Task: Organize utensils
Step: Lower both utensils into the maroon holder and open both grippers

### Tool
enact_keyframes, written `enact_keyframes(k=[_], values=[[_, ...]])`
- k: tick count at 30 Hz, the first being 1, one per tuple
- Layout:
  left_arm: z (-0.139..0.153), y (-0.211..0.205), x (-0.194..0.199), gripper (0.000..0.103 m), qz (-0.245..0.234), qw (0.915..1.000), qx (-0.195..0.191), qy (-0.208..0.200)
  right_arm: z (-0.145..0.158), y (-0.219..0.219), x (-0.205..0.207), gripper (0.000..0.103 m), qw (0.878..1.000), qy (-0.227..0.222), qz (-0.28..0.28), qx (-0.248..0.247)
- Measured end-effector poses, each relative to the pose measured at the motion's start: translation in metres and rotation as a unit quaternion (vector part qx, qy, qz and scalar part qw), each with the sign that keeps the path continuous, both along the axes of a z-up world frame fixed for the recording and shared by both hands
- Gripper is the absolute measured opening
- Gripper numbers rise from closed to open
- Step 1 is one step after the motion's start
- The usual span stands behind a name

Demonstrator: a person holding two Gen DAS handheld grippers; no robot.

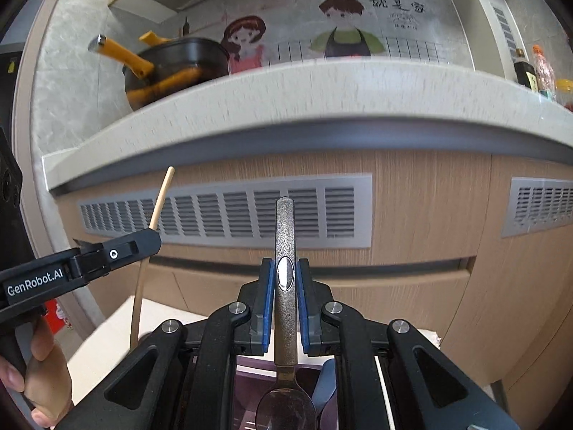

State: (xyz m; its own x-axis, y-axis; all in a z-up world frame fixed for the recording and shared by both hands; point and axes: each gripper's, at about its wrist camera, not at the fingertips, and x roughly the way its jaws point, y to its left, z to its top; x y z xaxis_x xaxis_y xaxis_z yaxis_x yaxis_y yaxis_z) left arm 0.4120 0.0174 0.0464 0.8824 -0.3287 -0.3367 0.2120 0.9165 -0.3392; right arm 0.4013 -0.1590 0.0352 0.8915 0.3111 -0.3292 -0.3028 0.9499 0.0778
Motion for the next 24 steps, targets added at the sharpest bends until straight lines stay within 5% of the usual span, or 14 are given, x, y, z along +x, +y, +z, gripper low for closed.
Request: enact_keyframes(k=[11, 14, 20, 24], values=[[-0.034, -0.007, -0.006, 0.007, -0.002, 0.9992, 0.023, 0.033, -0.031, 0.006, -0.007, 0.013, 1.000, 0.013, 0.006, -0.020], [-0.036, -0.007, -0.015, 0.009, -0.006, 0.9981, 0.025, 0.057, -0.031, 0.004, -0.017, 0.042, 0.999, 0.026, 0.014, -0.024], [-0.020, 0.010, -0.057, 0.033, 0.018, 0.9958, 0.034, 0.083, -0.014, -0.019, -0.065, 0.083, 1.000, 0.007, -0.022, -0.019], [-0.018, 0.023, -0.096, 0.044, 0.039, 0.9915, 0.071, 0.101, -0.008, -0.036, -0.097, 0.101, 0.999, 0.010, -0.043, -0.022]])
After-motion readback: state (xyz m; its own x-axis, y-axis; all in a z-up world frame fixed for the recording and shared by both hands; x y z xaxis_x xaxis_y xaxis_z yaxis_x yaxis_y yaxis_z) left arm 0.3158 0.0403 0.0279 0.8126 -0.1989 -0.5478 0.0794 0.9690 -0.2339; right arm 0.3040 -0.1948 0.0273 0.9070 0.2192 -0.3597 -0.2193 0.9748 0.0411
